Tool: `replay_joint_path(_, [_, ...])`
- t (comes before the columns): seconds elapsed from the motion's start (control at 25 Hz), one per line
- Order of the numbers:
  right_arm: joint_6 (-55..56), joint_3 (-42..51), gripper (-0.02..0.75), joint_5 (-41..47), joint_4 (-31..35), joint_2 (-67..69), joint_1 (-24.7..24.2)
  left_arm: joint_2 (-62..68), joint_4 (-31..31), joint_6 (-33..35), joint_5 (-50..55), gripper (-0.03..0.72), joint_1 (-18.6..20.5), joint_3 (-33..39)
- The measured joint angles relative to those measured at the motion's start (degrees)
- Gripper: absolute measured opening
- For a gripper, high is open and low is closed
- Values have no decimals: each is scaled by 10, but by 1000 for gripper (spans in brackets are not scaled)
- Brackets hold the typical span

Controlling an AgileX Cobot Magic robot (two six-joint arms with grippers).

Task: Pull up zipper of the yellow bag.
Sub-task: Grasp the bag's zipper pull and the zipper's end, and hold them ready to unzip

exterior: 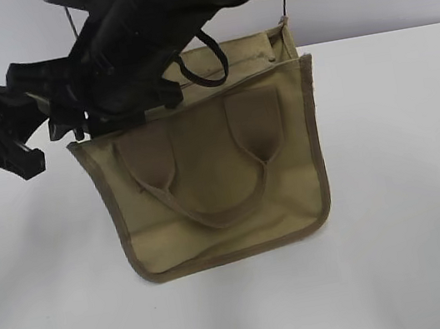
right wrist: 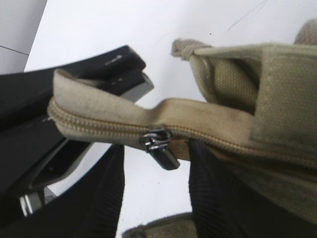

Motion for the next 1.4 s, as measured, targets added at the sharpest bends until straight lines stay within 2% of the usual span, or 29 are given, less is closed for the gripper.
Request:
replay_joint_path(0.2, [27,-1,308,-30,0,12,0,-11,20,-9,-9,6,0,0])
replay_joint_path(0.28, [36,-1,279,-39,3,16,0,-20,25,-13,-6,6,0,1])
replay_joint_path(0.48, [53,-1,134,-52,6,22,-1,-33,30,-18,-2,6,0,11])
replay_joint_path(0.56, [53,-1,32,-52,5,22,-1,-33,30,-18,0,6,0,13])
replay_joint_path(0.64, [53,-1,-8,-47,1,22,-1,-33,30,-18,1,6,0,13])
replay_joint_path(0.92, [41,-1,-15,43,-59,-26,-1,-35,31,-18,7,6,0,13])
replay_joint_path(1.4, [-50,-1,-15,154,-66,-89,-2,-40,33,-18,27,6,-6,13])
